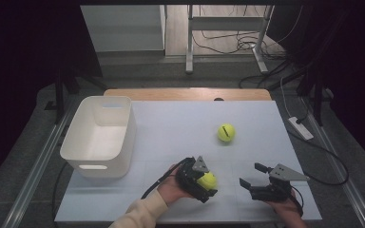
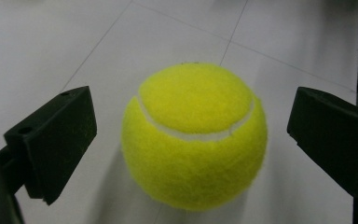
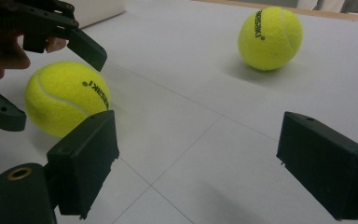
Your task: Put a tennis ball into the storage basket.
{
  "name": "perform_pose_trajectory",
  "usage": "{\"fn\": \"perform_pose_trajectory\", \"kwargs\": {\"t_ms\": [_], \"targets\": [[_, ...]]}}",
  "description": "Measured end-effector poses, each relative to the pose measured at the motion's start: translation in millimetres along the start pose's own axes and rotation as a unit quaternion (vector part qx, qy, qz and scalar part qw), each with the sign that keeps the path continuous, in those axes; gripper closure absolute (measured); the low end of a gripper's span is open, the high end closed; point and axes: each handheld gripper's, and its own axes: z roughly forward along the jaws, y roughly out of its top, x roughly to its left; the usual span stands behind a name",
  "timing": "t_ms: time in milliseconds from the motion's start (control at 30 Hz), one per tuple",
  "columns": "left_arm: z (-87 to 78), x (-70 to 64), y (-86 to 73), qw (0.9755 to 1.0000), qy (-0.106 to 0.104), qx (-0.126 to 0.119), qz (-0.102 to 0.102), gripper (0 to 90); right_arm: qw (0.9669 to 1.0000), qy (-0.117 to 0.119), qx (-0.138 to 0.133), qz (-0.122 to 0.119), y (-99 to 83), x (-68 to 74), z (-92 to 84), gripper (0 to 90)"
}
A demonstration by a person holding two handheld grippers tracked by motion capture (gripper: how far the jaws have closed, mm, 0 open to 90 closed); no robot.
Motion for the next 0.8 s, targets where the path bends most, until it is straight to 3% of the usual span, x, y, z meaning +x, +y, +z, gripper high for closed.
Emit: {"fn": "perform_pose_trajectory", "kwargs": {"t_ms": [167, 300, 400, 433, 467, 633, 800], "targets": [[6.3, -0.2, -0.1, 0.9999, 0.002, 0.015, 0.005, 3.2, 1.0000, 0.000, 0.000, 0.001, 0.1, -0.3, 0.3, 12.4], [12.2, -2.1, -0.5, 0.9993, 0.015, 0.032, 0.008, 6.3, 1.0000, 0.000, 0.000, 0.000, -0.1, 0.2, -0.1, 12.4], [13.1, -2.6, -1.1, 0.9990, 0.020, 0.038, 0.011, 13.8, 1.0000, 0.000, 0.000, 0.000, -0.1, 0.1, 0.1, 12.4], [13.1, -1.0, -1.7, 0.9991, 0.009, 0.039, 0.014, 22.6, 1.0000, 0.001, 0.001, 0.001, -0.2, 0.0, 0.2, 12.4], [13.1, -1.0, -1.7, 0.9991, 0.009, 0.039, 0.014, 25.2, 1.0000, 0.001, 0.001, 0.001, -0.2, 0.0, 0.2, 12.4], [10.8, -0.3, -2.4, 0.9987, 0.010, 0.042, 0.029, 26.0, 1.0000, 0.000, 0.000, 0.000, -0.2, -0.1, 0.2, 12.4], [5.8, -0.9, -1.7, 0.9990, 0.008, 0.029, 0.032, 26.2, 1.0000, -0.002, -0.001, 0.000, 0.0, -0.1, -0.4, 12.4]]}}
